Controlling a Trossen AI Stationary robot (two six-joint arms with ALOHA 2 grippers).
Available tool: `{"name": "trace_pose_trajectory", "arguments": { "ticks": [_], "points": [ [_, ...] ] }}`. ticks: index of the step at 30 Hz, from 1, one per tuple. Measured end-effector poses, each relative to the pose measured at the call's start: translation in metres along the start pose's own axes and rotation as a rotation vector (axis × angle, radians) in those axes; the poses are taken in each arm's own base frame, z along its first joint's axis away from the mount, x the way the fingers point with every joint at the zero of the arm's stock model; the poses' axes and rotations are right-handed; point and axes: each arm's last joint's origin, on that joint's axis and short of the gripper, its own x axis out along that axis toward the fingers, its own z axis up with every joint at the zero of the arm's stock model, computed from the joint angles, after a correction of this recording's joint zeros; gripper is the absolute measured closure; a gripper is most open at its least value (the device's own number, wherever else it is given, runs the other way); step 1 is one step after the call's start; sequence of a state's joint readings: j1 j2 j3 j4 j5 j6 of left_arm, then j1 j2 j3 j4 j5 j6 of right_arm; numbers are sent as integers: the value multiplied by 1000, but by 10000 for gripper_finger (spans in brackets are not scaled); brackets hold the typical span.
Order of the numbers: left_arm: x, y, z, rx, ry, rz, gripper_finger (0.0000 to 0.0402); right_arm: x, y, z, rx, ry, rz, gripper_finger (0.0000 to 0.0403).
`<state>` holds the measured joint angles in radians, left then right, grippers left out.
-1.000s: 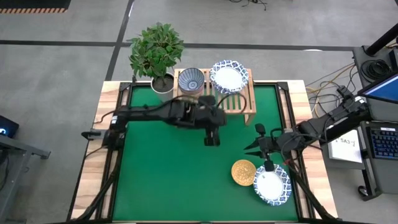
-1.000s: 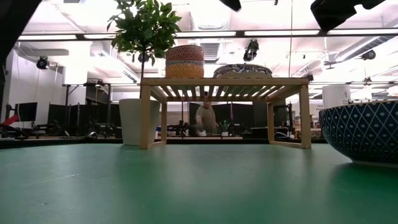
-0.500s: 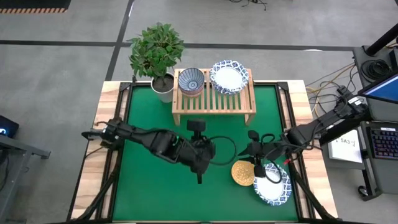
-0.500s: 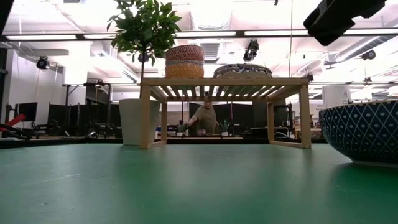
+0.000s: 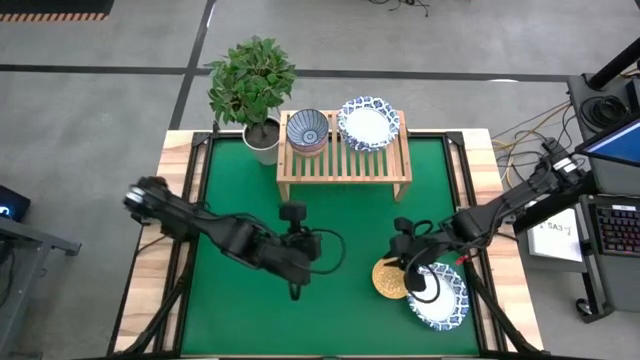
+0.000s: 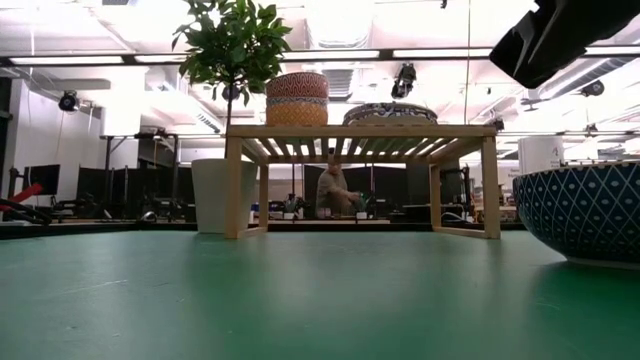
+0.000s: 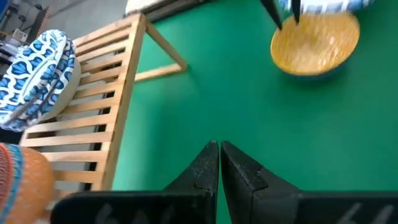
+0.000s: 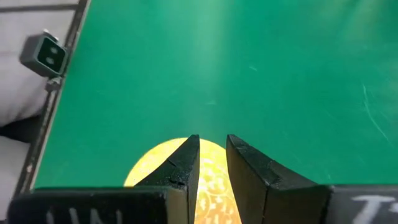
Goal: Place and stack bowls onto a shelf
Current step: Stack the yellow patterned bowl on top the dark blue patterned bowl on the shelf
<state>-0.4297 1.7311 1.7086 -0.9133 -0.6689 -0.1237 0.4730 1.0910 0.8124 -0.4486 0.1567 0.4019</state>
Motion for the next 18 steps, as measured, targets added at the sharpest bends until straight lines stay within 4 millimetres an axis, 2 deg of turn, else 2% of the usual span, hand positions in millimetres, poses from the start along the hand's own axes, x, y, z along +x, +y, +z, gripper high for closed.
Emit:
{"name": "trace_pose_trajectory", "arguments": {
  "ticks": [4, 8, 13, 18],
  "points": [
    [0, 2, -25, -88, -114, -20, 401, 4, 0, 5, 1, 68, -39, 314],
    [-2, 7, -50, -163, -218, -32, 401, 12, -2, 13, 0, 177, -100, 276],
    [-4, 12, -76, -247, -324, -40, 401, 33, -4, 14, -57, 337, -161, 237],
    [-10, 19, -92, -307, -398, -46, 401, 55, -7, 12, -80, 439, -133, 228]
  ]
}}
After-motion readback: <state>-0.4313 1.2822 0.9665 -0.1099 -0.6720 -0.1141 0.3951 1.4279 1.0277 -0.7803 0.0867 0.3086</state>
